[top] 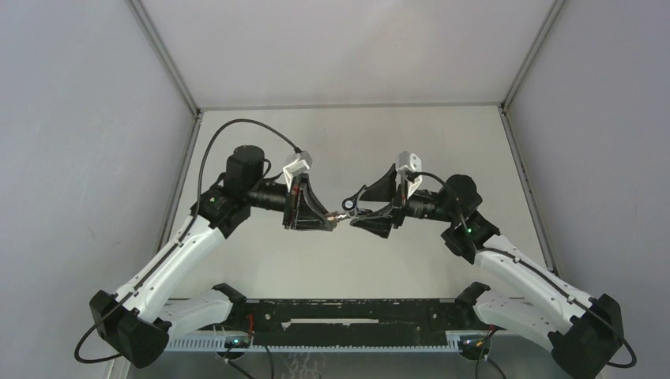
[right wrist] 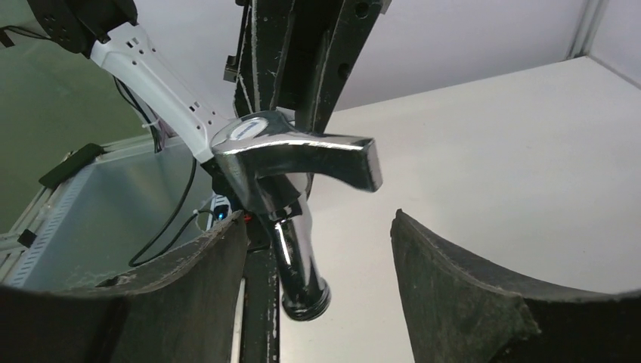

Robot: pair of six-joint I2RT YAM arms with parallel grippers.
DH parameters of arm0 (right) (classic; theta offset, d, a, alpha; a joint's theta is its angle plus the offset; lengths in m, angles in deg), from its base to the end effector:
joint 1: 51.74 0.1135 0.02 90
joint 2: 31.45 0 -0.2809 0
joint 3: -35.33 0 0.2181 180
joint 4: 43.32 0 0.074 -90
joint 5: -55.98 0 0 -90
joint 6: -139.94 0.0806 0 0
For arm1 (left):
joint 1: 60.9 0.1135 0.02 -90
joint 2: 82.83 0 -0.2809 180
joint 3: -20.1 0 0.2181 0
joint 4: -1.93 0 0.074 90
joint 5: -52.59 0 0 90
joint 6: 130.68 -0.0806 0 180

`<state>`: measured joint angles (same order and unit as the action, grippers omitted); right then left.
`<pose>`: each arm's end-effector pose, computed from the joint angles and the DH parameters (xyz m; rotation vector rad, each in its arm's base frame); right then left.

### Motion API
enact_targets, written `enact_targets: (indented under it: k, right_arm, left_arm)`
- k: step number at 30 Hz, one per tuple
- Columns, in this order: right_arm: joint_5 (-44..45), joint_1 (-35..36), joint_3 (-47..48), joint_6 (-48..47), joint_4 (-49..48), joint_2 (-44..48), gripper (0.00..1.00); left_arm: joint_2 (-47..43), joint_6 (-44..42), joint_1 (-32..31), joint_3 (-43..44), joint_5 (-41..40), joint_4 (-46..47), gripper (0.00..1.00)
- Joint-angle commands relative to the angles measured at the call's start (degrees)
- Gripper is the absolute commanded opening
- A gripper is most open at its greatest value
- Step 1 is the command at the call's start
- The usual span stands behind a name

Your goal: Install the water faucets

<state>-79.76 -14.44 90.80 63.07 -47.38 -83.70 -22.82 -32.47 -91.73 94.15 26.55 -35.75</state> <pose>0.1201 0.1641 0.3644 -0.9911 1.2830 1.2654 0.1272 -0.1603 0.3658 1.1300 1.7060 -1.5288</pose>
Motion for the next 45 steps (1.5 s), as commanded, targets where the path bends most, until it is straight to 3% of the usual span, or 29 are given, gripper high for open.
enact_targets:
  k: [1,5,11,12,18,26,30,35,37,38,41,42,45]
  right_arm:
    - [-2.0,1.0,3.9,-1.3,-4.0,-1.7,0.73]
    - [-4.7,1.1,5.4,0.8,-4.8,-3.6,0.56]
    - [-7.6,1.2,7.0,5.5,-4.5,-5.8,0.05]
    - [-7.0,1.2,7.3,7.0,-3.7,-6.0,0.00]
    - [-2.2,0.7,14.1,23.4,8.7,-9.2,0.00]
    - [-12.3,-5.4,21.9,47.1,19.5,-20.7,0.00]
    - [-14.2,-7.0,21.0,52.4,22.5,-24.0,0.00]
    - [-16.6,-7.6,19.9,56.4,22.0,-26.9,0.00]
    - [-16.9,-8.0,19.4,57.7,21.1,-27.5,0.12]
    - [-17.0,-8.1,19.4,57.8,21.0,-27.5,0.28]
    - [-16.2,-8.5,19.4,56.5,21.9,-26.4,0.88]
    - [-15.8,-8.7,19.4,55.4,22.7,-25.9,0.94]
    - [-14.9,-9.8,19.3,51.9,26.2,-23.4,0.99]
  left_arm:
    - [-0.2,1.2,0.3,3.7,3.3,2.1,0.00]
    - [-0.3,1.2,0.3,3.6,2.8,2.1,0.00]
    - [-1.2,-0.8,0.2,3.3,-4.0,2.0,0.00]
    - [-1.8,-1.8,0.1,2.9,-6.8,2.1,0.00]
    - [-6.9,-16.0,-5.9,-1.4,-30.6,3.7,0.00]
    - [-6.9,-35.5,-17.9,-8.0,-59.5,9.0,0.00]
    - [-7.1,-46.1,-22.0,-12.3,-68.2,11.6,0.00]
    - [-8.4,-48.5,-22.7,-13.6,-67.5,11.7,0.00]
    - [-9.0,-48.2,-22.6,-13.7,-66.9,11.6,0.00]
    - [-9.1,-47.9,-22.7,-13.4,-66.5,11.1,0.00]
    - [-8.9,-44.7,-22.0,-10.8,-62.5,6.7,0.00]
    - [-8.7,-43.5,-21.2,-9.8,-60.1,5.2,0.00]
    - [-8.6,-39.6,-18.0,-8.0,-53.5,2.3,0.00]
